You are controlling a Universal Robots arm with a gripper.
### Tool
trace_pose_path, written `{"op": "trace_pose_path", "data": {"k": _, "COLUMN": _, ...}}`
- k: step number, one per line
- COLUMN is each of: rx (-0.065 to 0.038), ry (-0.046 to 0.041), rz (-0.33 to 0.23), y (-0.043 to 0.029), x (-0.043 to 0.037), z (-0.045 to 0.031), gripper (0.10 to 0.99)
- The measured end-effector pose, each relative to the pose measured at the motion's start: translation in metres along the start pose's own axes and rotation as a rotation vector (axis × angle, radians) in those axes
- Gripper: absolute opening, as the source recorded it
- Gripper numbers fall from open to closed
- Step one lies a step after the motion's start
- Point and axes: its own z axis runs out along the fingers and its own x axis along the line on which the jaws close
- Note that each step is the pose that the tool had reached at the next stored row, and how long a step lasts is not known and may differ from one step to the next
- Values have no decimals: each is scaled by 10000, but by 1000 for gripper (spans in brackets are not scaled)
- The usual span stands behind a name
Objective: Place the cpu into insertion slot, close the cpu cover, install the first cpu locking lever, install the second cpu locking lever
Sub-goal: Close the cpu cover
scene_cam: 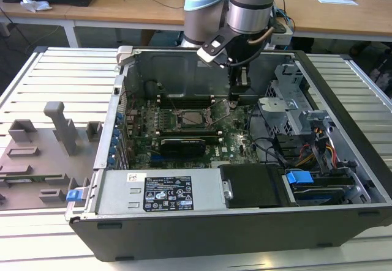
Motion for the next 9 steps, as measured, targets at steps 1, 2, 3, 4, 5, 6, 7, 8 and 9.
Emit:
{"op": "trace_pose_path", "data": {"k": 1, "rx": 1, "ry": 1, "rz": 0, "y": 19, "x": 0, "z": 9, "gripper": 106}}
{"op": "trace_pose_path", "data": {"k": 2, "rx": 2, "ry": 1, "rz": 0, "y": 30, "x": 1, "z": 15, "gripper": 106}}
{"op": "trace_pose_path", "data": {"k": 3, "rx": 2, "ry": 1, "rz": -1, "y": 43, "x": 1, "z": 21, "gripper": 106}}
{"op": "trace_pose_path", "data": {"k": 4, "rx": 2, "ry": 1, "rz": -1, "y": 50, "x": 1, "z": 24, "gripper": 106}}
{"op": "trace_pose_path", "data": {"k": 5, "rx": 3, "ry": 0, "rz": 0, "y": 65, "x": 1, "z": 30, "gripper": 106}}
{"op": "trace_pose_path", "data": {"k": 6, "rx": 4, "ry": 0, "rz": 0, "y": 77, "x": 1, "z": 36, "gripper": 106}}
{"op": "trace_pose_path", "data": {"k": 7, "rx": 5, "ry": 0, "rz": 0, "y": 84, "x": 1, "z": 39, "gripper": 106}}
{"op": "trace_pose_path", "data": {"k": 8, "rx": 6, "ry": 1, "rz": 0, "y": 98, "x": 1, "z": 45, "gripper": 106}}
{"op": "trace_pose_path", "data": {"k": 9, "rx": 6, "ry": 2, "rz": 0, "y": 108, "x": 2, "z": 52, "gripper": 106}}
